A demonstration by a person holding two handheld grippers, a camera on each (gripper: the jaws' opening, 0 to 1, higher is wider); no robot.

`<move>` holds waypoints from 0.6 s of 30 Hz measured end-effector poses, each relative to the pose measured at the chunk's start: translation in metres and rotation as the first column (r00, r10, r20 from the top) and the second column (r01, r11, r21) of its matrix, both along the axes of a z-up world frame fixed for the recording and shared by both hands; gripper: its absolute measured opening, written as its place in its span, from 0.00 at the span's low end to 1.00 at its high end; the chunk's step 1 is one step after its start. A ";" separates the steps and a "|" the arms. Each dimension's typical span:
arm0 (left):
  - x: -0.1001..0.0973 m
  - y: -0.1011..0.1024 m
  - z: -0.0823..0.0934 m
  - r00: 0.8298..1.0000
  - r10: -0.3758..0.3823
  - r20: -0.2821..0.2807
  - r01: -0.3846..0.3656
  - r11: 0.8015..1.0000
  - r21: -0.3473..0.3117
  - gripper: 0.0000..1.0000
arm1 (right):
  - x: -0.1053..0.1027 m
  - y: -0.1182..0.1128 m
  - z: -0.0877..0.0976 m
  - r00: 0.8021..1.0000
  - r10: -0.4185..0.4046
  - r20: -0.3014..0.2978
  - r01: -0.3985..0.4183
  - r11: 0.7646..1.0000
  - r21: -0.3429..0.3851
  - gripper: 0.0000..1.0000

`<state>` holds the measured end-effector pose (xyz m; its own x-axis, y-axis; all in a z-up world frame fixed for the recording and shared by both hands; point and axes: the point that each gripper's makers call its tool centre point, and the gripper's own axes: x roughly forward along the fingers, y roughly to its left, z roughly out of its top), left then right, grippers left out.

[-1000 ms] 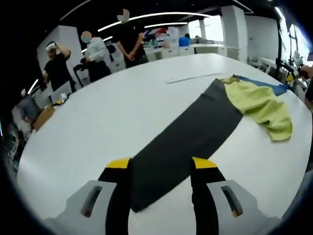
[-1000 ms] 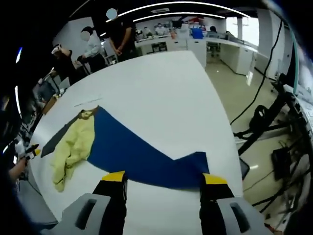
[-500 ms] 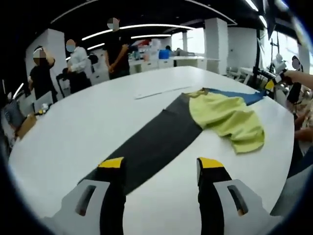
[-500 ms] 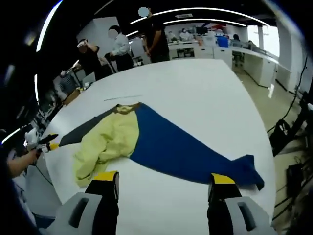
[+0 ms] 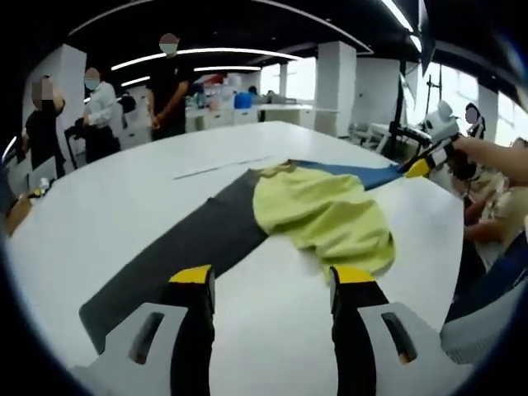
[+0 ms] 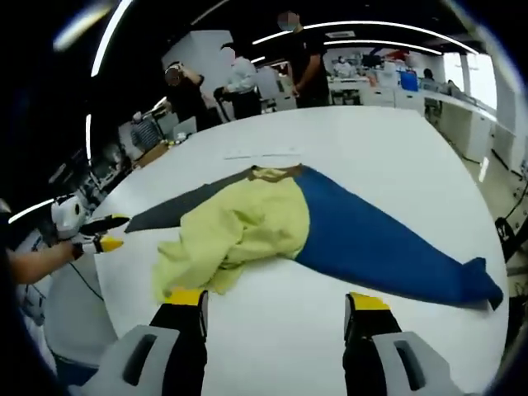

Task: Fold the garment on the visible template until the final outline fits inside the template.

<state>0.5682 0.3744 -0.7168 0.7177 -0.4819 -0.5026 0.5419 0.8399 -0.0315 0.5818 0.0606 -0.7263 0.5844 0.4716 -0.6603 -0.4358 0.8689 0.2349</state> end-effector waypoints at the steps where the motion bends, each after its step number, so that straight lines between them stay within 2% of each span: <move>1: -0.001 -0.002 -0.001 1.000 -0.003 -0.003 0.003 1.000 0.004 0.52 | -0.001 0.004 -0.002 1.000 0.008 0.007 -0.008 1.000 -0.005 0.59; 3: -0.002 -0.007 -0.005 1.000 -0.005 -0.013 0.006 1.000 0.017 0.50 | -0.002 0.009 -0.010 0.999 0.028 0.014 -0.028 0.999 -0.026 0.57; 6: -0.008 -0.019 -0.013 0.999 -0.049 -0.014 0.049 0.997 0.055 0.47 | -0.005 0.024 -0.018 0.999 0.039 0.015 -0.039 0.999 -0.019 0.53; 11: -0.011 -0.041 -0.025 0.996 -0.088 -0.033 0.090 0.994 0.055 0.44 | -0.006 0.046 -0.030 0.998 0.065 0.026 -0.064 0.998 -0.005 0.49; 18: -0.008 -0.060 -0.039 0.994 -0.096 -0.052 0.098 0.994 0.041 0.38 | -0.004 0.069 -0.038 0.996 0.076 0.044 -0.076 0.997 0.015 0.39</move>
